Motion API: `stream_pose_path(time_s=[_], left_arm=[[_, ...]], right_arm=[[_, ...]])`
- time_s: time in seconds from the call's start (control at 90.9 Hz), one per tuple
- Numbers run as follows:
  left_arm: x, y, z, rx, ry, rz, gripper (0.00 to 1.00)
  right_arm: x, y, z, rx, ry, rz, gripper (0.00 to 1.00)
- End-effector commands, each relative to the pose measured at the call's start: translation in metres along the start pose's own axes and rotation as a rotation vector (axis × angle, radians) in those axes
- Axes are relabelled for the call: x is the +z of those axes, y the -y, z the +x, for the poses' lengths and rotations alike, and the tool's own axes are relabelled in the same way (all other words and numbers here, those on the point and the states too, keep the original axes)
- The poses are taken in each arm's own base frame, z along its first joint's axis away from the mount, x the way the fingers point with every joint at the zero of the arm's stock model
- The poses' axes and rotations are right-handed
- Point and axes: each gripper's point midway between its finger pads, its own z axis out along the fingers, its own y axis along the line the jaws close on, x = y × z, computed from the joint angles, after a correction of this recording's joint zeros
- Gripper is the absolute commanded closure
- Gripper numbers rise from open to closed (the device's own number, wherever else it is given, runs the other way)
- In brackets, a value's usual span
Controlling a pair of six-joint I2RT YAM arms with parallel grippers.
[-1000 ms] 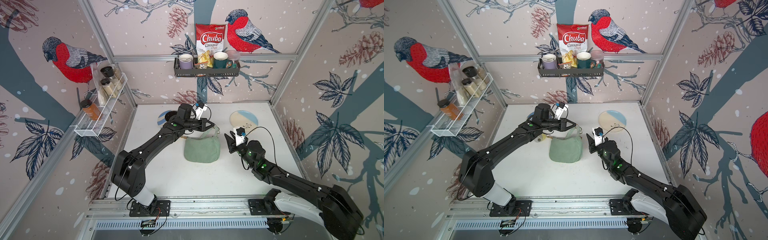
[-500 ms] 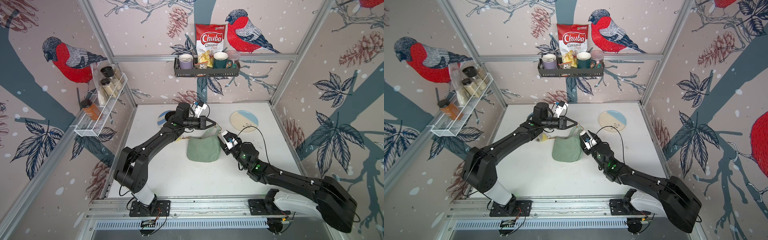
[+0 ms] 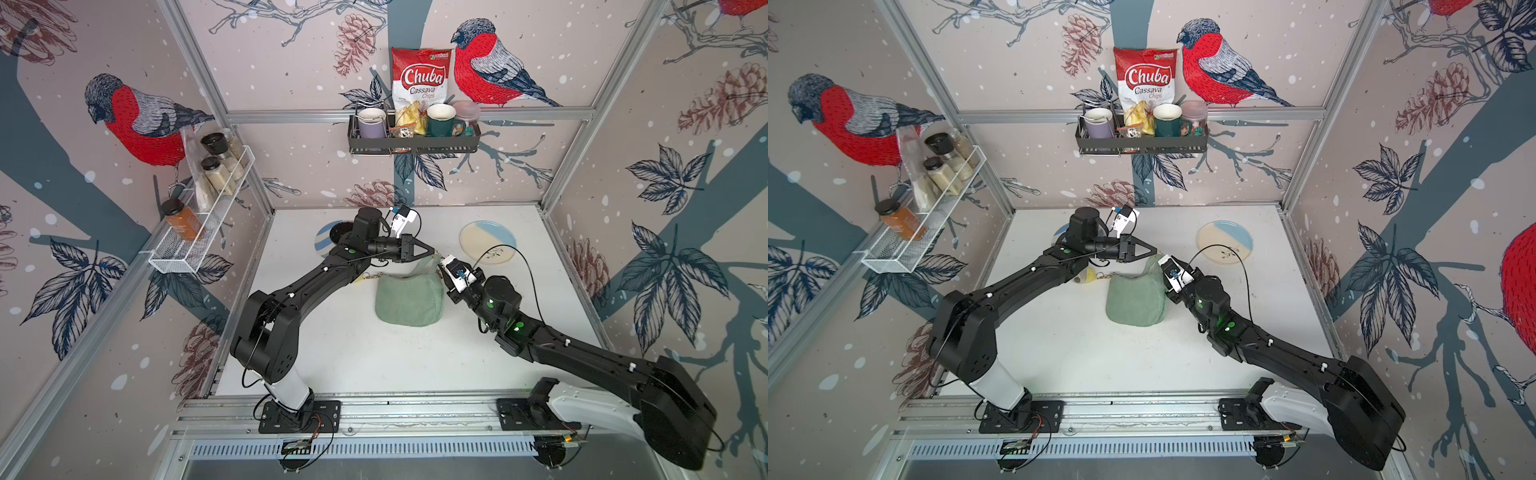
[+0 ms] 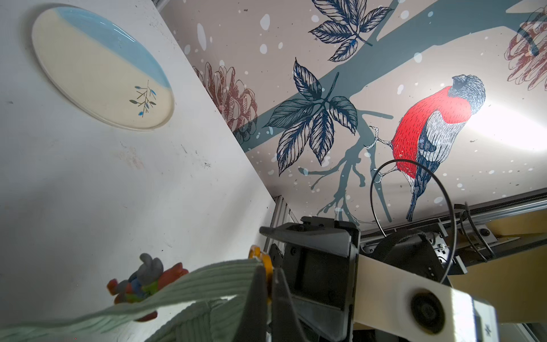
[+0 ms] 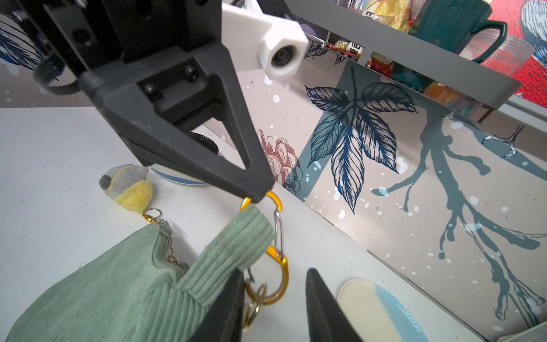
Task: Remove the decoration from the bag
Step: Pick up the bag from the center of the board.
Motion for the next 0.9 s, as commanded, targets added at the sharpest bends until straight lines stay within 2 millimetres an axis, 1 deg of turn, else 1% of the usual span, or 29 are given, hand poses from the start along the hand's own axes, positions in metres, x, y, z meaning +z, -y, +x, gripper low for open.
stream_pose_path(time_s=[0.0, 0.088, 0.187, 0.319, 0.374, 0.528, 0.583, 0.759, 0.891], left_arm=[[0.002, 0.012, -0.002, 0.032, -0.003, 0.053, 1.0], [0.004, 0.012, 0.0, 0.024, -0.012, 0.058, 1.0], [0.005, 0.013, 0.001, 0.019, -0.018, 0.064, 1.0], [0.006, 0.013, 0.004, 0.017, -0.029, 0.065, 1.0], [0.007, 0.013, 0.006, 0.015, -0.037, 0.068, 1.0], [0.007, 0.016, 0.007, 0.019, -0.048, 0.072, 1.0], [0.007, 0.015, 0.008, 0.014, -0.055, 0.073, 1.0], [0.009, 0.014, 0.008, -0.009, -0.076, 0.072, 1.0], [0.009, 0.016, 0.008, -0.016, -0.081, 0.074, 1.0]], right_arm=[[0.002, -0.007, -0.004, -0.028, 0.007, -0.046, 0.6], [0.004, -0.009, -0.005, -0.036, 0.003, -0.061, 0.59], [0.006, -0.012, -0.003, -0.041, -0.007, -0.077, 0.62], [0.006, -0.009, -0.007, -0.034, 0.002, -0.077, 0.63], [0.005, -0.007, -0.009, -0.026, 0.005, -0.082, 0.64], [0.001, -0.003, -0.009, -0.018, -0.007, -0.104, 0.7], [0.0, -0.005, -0.009, -0.015, -0.01, -0.122, 0.73], [-0.004, -0.012, -0.001, -0.042, -0.061, -0.169, 0.82], [-0.007, -0.013, -0.002, -0.045, -0.064, -0.177, 0.84]])
